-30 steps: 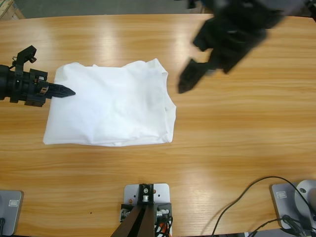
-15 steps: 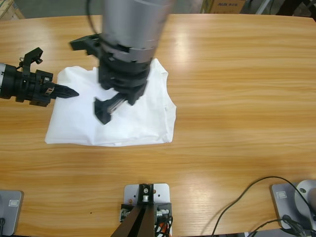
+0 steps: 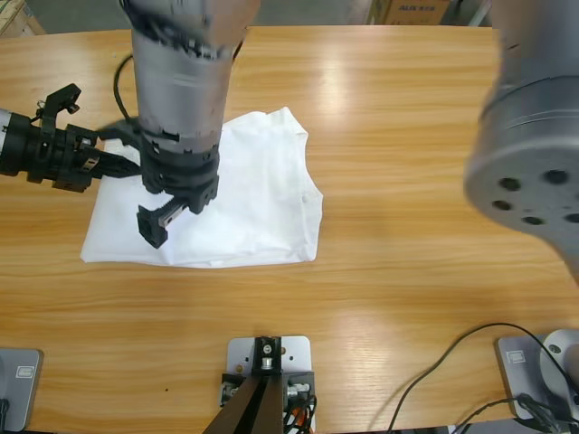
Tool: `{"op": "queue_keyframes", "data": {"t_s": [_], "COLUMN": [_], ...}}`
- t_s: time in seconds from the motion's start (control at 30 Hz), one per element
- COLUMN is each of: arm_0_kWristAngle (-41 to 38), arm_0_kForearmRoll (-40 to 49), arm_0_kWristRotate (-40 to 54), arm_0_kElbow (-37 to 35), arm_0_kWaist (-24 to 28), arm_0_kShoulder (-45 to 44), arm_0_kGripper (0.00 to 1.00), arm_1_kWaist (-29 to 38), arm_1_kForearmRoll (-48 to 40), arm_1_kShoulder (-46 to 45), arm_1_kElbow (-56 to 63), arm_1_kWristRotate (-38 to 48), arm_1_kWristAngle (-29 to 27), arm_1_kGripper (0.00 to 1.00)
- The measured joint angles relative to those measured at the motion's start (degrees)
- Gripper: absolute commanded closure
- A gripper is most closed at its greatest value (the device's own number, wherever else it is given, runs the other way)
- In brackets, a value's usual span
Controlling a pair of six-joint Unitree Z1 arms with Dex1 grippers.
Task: Fold clothes
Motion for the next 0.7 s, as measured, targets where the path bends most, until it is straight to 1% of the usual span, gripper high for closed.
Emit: {"op": "queue_keyframes", "data": {"t_s": [0.1, 0.17, 0.23, 0.33, 0.43, 0.5, 0.6, 0.7], "arm_0_kWristAngle": [0.0, 0.0, 0.0, 0.0, 0.0, 0.0, 0.0, 0.2], "arm_0_kForearmRoll": [2.2, 3.2, 4.1, 5.3, 5.7, 5.8, 6.0, 7.1], "arm_0_kWristRotate": [0.5, 0.8, 1.0, 1.4, 2.0, 2.1, 2.1, 2.1], "arm_0_kElbow": [-2.1, -3.4, -4.6, -5.8, -5.9, -6.0, -6.2, -7.8], "arm_0_kWaist": [0.0, 0.0, 0.0, 0.0, 0.0, -0.1, -0.4, -0.9], "arm_0_kShoulder": [0.0, 0.0, 0.0, 0.0, 0.6, 1.4, 2.6, 3.6], "arm_0_kGripper": [1.000, 1.000, 1.000, 1.000, 1.000, 1.000, 1.000, 1.000], "arm_1_kWaist": [0.0, -0.1, -0.4, -1.3, -3.2, -4.6, -6.1, -6.2], "arm_1_kForearmRoll": [0.0, 0.0, 0.0, 0.0, 0.0, 0.1, 0.1, 0.1], "arm_1_kShoulder": [0.6, 0.6, 0.6, 0.0, -2.4, -4.3, -6.8, -8.5], "arm_1_kElbow": [-0.1, -0.1, -0.1, -0.1, 1.0, 2.7, 5.3, 8.1], "arm_1_kWristRotate": [0.3, 1.0, 2.0, 3.9, 6.3, 7.3, 7.7, 7.7], "arm_1_kWristAngle": [-0.4, -1.9, -5.0, -11.0, -17.3, -20.2, -22.3, -23.1], "arm_1_kGripper": [0.128, 0.127, 0.127, 0.124, 0.125, 0.125, 0.127, 0.124]}}
